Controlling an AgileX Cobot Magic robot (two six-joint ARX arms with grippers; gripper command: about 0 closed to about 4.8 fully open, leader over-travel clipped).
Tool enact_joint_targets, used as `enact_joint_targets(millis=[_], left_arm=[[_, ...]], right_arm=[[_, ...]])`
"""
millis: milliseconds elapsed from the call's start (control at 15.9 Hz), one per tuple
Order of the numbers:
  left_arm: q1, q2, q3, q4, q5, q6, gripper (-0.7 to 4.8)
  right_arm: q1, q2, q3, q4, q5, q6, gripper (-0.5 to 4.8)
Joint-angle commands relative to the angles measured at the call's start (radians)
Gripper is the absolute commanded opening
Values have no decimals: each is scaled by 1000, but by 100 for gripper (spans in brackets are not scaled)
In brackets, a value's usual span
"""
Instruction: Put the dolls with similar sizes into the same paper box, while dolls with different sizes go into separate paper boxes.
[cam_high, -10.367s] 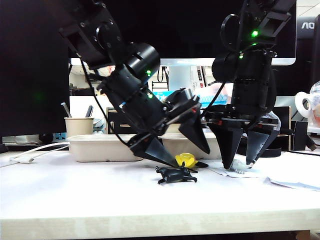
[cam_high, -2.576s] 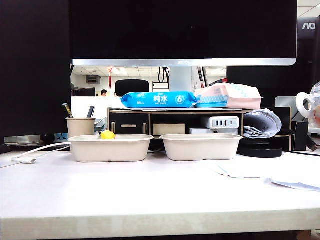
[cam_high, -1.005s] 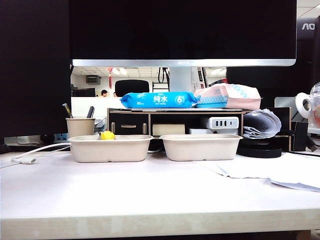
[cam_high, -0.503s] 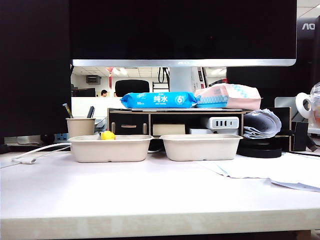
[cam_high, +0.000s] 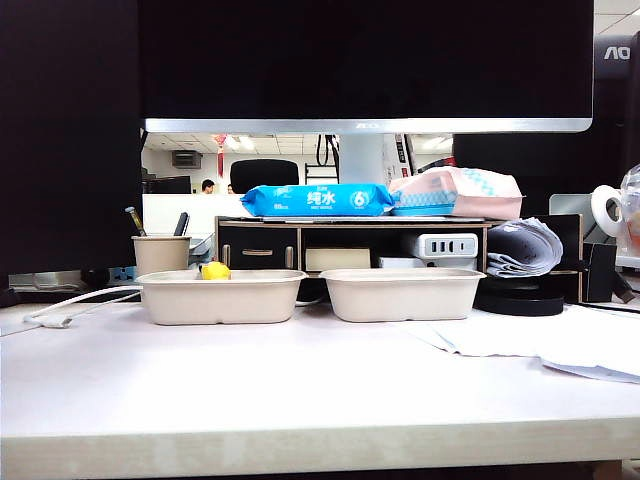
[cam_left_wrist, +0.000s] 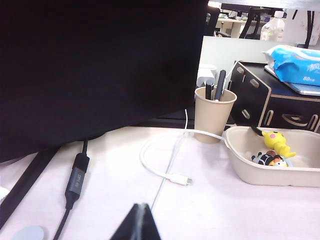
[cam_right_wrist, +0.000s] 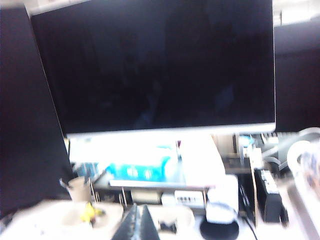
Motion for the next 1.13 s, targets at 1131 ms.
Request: enact_joint_targets(millis=[1131], left_arm=[[2, 0, 2, 10, 1, 0, -3]], right_arm=[[-472, 0, -988, 765, -89, -96, -5]])
